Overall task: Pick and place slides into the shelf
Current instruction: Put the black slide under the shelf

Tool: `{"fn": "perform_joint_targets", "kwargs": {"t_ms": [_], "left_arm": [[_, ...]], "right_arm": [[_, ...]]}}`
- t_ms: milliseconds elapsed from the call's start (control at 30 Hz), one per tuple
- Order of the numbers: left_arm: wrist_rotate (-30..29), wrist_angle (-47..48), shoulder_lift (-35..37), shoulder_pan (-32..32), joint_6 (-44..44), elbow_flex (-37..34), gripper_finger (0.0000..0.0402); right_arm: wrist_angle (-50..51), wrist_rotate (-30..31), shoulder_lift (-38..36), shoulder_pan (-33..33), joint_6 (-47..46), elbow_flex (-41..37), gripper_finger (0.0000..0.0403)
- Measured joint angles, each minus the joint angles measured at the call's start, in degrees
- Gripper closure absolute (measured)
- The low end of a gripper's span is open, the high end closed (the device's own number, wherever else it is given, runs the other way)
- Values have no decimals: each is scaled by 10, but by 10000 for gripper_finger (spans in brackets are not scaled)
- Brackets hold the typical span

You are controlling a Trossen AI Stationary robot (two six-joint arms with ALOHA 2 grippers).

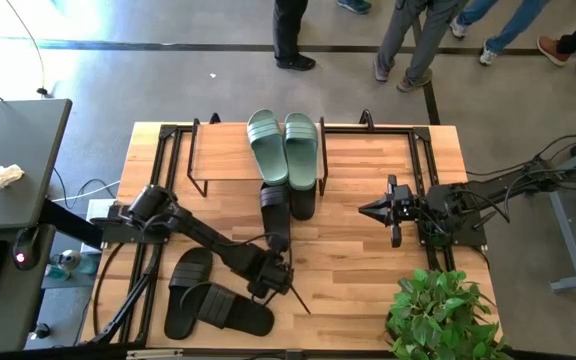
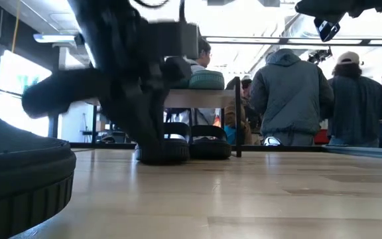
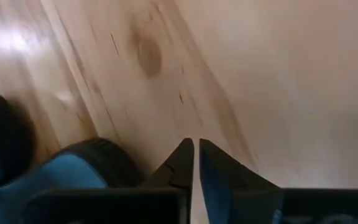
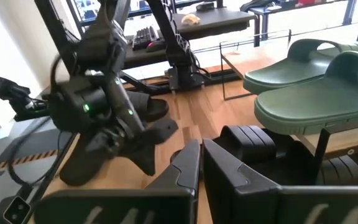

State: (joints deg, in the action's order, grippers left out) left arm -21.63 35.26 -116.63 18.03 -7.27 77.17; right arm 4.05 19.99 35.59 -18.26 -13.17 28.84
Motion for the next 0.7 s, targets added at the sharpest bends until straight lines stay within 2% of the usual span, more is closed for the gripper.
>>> {"fn": "perform_joint_targets", "kwargs": {"t_ms": [100,333,700], "left_arm": [[-14,18,-9,-10,16,0,398],[-44,53,-10,-30,31,0,389],[-51,67,-10,-80,-11,0,388]], "right_arm": [[0,0,0,0,0,0,394],[0,0,0,0,1,0,394],[1,0,0,0,1,0,394]]}}
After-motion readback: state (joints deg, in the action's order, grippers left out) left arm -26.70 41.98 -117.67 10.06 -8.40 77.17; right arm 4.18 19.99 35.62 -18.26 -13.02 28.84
